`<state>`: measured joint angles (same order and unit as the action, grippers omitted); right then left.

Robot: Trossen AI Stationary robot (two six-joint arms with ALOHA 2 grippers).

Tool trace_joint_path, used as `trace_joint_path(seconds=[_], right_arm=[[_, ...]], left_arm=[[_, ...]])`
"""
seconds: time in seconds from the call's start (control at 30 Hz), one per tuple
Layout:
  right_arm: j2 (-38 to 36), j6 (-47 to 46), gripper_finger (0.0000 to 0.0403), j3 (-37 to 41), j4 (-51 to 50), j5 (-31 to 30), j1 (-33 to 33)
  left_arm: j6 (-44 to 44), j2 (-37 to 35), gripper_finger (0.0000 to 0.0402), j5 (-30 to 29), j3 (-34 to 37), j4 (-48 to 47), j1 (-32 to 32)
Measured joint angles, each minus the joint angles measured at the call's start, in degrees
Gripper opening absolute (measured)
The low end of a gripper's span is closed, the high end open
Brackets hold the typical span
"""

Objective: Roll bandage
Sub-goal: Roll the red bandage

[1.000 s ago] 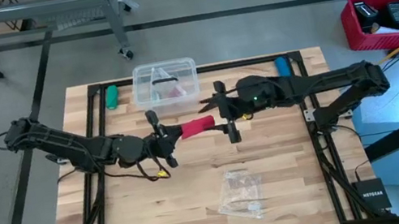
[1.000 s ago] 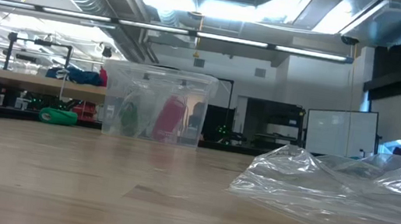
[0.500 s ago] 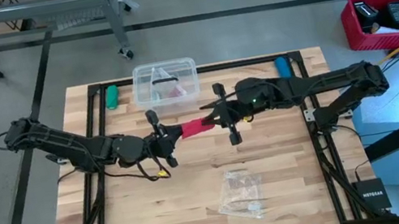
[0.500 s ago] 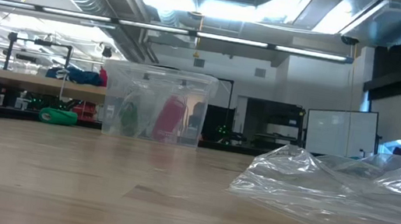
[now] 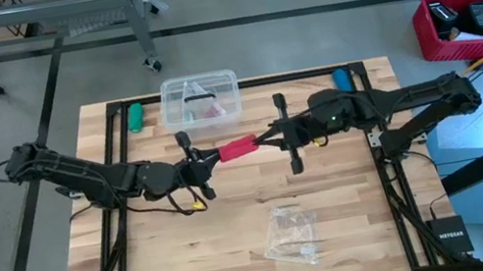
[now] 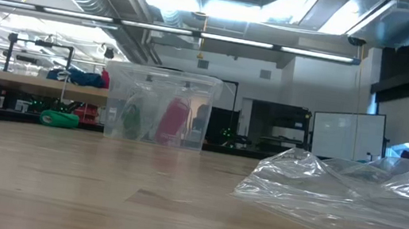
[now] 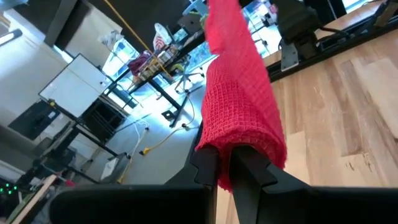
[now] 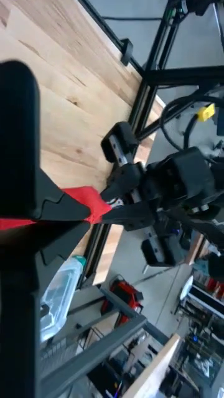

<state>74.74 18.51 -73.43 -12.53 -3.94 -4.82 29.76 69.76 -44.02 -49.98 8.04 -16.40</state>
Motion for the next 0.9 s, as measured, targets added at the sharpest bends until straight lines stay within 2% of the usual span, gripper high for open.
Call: trace_joint_path(seconds=[0.23,0.5,0.73,0.9], right_arm=[[2.22,1.49,0.0004,0.00,3.76,-2.76,1.66],[4.66,-3.65,0.0007,0.00,-1.92,-2.98,4.96],[4.95,-7.77,0.0046,-0.04,-3.61,-3.00,4.86],[4.98,-9.28,0.0103,-0.07,-5.52,-3.10,4.90]], left_arm=[[0.66,1.21,0.0017,4.67,0.00,0.64,0.34],[3.22,1.22,0.0017,4.65,0.02,2.27,-1.38],[3.41,1.22,0.0017,4.49,0.04,3.01,-1.38],[3.43,1.22,0.0017,4.49,0.07,3.21,-1.36]])
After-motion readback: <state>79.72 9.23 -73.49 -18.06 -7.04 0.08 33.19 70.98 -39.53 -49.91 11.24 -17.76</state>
